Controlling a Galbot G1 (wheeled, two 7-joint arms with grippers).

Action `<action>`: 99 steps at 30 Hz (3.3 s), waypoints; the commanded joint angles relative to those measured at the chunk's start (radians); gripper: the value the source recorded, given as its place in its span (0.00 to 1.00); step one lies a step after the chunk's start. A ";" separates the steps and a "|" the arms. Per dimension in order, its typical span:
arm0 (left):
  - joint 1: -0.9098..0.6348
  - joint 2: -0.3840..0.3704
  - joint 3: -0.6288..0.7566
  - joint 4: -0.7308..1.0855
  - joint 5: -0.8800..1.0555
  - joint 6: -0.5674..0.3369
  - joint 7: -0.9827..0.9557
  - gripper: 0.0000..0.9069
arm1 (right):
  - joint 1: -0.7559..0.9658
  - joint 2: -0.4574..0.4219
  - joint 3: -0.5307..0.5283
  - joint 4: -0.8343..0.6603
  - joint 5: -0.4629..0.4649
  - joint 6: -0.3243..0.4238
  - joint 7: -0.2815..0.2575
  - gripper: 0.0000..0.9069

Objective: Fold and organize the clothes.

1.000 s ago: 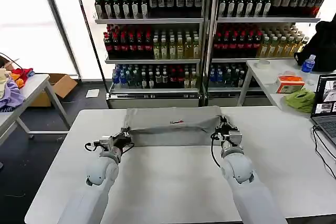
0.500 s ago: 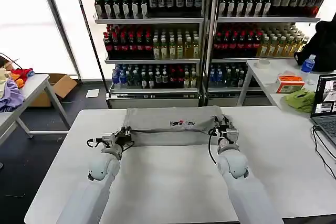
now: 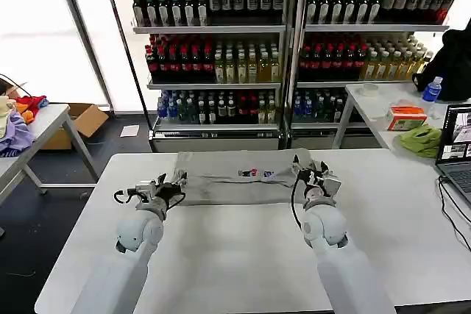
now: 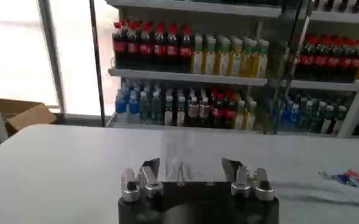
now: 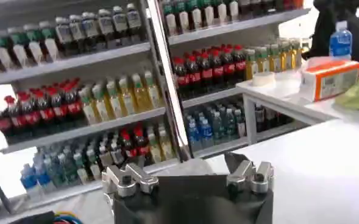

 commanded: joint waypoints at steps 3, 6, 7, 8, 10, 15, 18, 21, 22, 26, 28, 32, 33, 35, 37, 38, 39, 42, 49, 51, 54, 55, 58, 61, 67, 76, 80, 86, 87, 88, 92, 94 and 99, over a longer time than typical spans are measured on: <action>0.086 0.036 -0.007 -0.122 -0.057 0.043 -0.035 1.00 | -0.067 -0.021 0.010 0.108 0.054 -0.061 0.089 1.00; 0.113 0.053 -0.016 -0.139 -0.050 0.043 -0.036 1.00 | -0.120 -0.043 0.019 0.154 0.034 -0.085 0.098 1.00; 0.119 0.059 -0.018 -0.146 -0.049 0.043 -0.037 1.00 | -0.134 -0.050 0.023 0.167 0.033 -0.095 0.104 1.00; 0.128 0.064 -0.018 -0.151 -0.047 0.043 -0.036 1.00 | -0.146 -0.059 0.024 0.173 0.030 -0.104 0.103 1.00; 0.145 0.070 -0.018 -0.161 -0.040 0.043 -0.036 1.00 | -0.167 -0.079 0.021 0.180 0.012 -0.128 0.096 1.00; 0.177 0.066 -0.018 -0.164 -0.015 0.043 -0.031 1.00 | -0.196 -0.099 0.022 0.188 -0.033 -0.196 0.086 1.00; 0.180 0.065 -0.016 -0.149 0.002 0.043 -0.027 1.00 | -0.199 -0.105 0.020 0.180 -0.047 -0.220 0.085 1.00; 0.177 0.063 -0.017 -0.137 0.007 0.043 -0.024 1.00 | -0.195 -0.113 0.017 0.167 -0.070 -0.237 0.080 1.00; 0.176 0.063 -0.017 -0.134 0.010 0.043 -0.022 1.00 | -0.193 -0.117 0.016 0.161 -0.074 -0.237 0.079 1.00; 0.168 0.064 -0.014 -0.117 0.024 0.043 -0.017 1.00 | -0.182 -0.128 0.015 0.123 -0.105 -0.238 0.068 1.00; 0.162 0.065 -0.012 -0.110 0.030 0.043 -0.013 1.00 | -0.179 -0.133 0.013 0.110 -0.112 -0.239 0.063 1.00; 0.151 0.059 -0.003 -0.091 0.036 0.043 -0.009 1.00 | -0.171 -0.125 0.021 0.078 -0.112 -0.240 0.064 1.00; 0.148 0.057 -0.001 -0.088 0.037 0.043 -0.009 1.00 | -0.171 -0.122 0.022 0.075 -0.112 -0.240 0.065 1.00; 0.142 0.052 0.005 -0.078 0.043 0.043 -0.007 1.00 | -0.174 -0.116 0.019 0.064 -0.115 -0.239 0.063 1.00; 0.135 0.048 0.009 -0.068 0.047 0.042 -0.006 1.00 | -0.176 -0.112 0.016 0.060 -0.118 -0.239 0.060 1.00; 0.131 0.046 0.010 -0.060 0.048 0.042 -0.006 1.00 | -0.177 -0.107 0.016 0.054 -0.122 -0.239 0.057 1.00; 0.128 0.045 0.011 -0.056 0.049 0.042 -0.006 1.00 | -0.175 -0.104 0.016 0.049 -0.124 -0.239 0.054 1.00; 0.119 0.046 0.011 -0.041 0.052 0.042 -0.007 1.00 | -0.169 -0.098 0.018 0.038 -0.126 -0.238 0.048 1.00; 0.103 0.046 0.009 -0.011 0.054 0.041 0.000 1.00 | -0.155 -0.080 0.016 0.005 -0.140 -0.238 0.028 1.00; 0.101 0.042 0.009 -0.003 0.061 0.041 0.002 1.00 | -0.152 -0.078 0.016 -0.005 -0.139 -0.238 0.023 1.00; 0.102 0.038 0.012 0.008 0.070 0.041 0.005 0.80 | -0.149 -0.075 0.018 -0.016 -0.139 -0.238 0.016 1.00; 0.104 0.038 0.013 0.010 0.073 0.041 0.005 0.63 | -0.147 -0.071 0.020 -0.024 -0.137 -0.237 0.012 0.92; 0.112 0.040 0.017 0.013 0.081 0.042 0.004 0.04 | -0.149 -0.058 0.024 -0.049 -0.133 -0.230 -0.005 0.00; 0.126 0.041 0.023 0.013 0.100 0.040 0.006 0.00 | -0.164 -0.048 0.030 -0.068 -0.133 -0.212 -0.026 0.00; 0.157 0.027 0.029 -0.001 0.126 0.033 0.016 0.00 | -0.199 -0.025 0.043 -0.051 -0.128 -0.195 -0.036 0.00; 0.182 0.013 0.016 -0.012 0.141 0.007 0.032 0.00 | -0.259 -0.025 0.052 0.029 -0.148 -0.180 -0.049 0.00; 0.195 0.008 0.002 -0.031 0.143 0.000 0.034 0.00 | -0.273 -0.029 0.055 0.062 -0.160 -0.174 -0.051 0.00; 0.238 0.011 -0.014 -0.140 0.162 -0.011 0.031 0.00 | -0.313 -0.037 0.063 0.171 -0.162 -0.182 -0.045 0.00; 0.260 0.017 -0.018 -0.177 0.164 -0.010 0.027 0.00 | -0.324 -0.039 0.067 0.196 -0.161 -0.187 -0.041 0.00; 0.272 0.023 -0.023 -0.215 0.164 -0.009 0.025 0.00 | -0.339 -0.044 0.069 0.240 -0.161 -0.190 -0.036 0.00; 0.378 0.055 -0.036 -0.358 0.162 -0.002 0.004 0.00 | -0.413 -0.060 0.072 0.373 -0.161 -0.199 0.002 0.00; 0.452 0.062 -0.048 -0.439 0.162 -0.001 -0.004 0.00 | -0.479 -0.067 0.073 0.441 -0.169 -0.200 0.012 0.00; 0.666 0.069 -0.056 -0.592 0.192 -0.010 -0.025 0.00 | -0.695 -0.066 0.086 0.572 -0.210 -0.171 0.030 0.00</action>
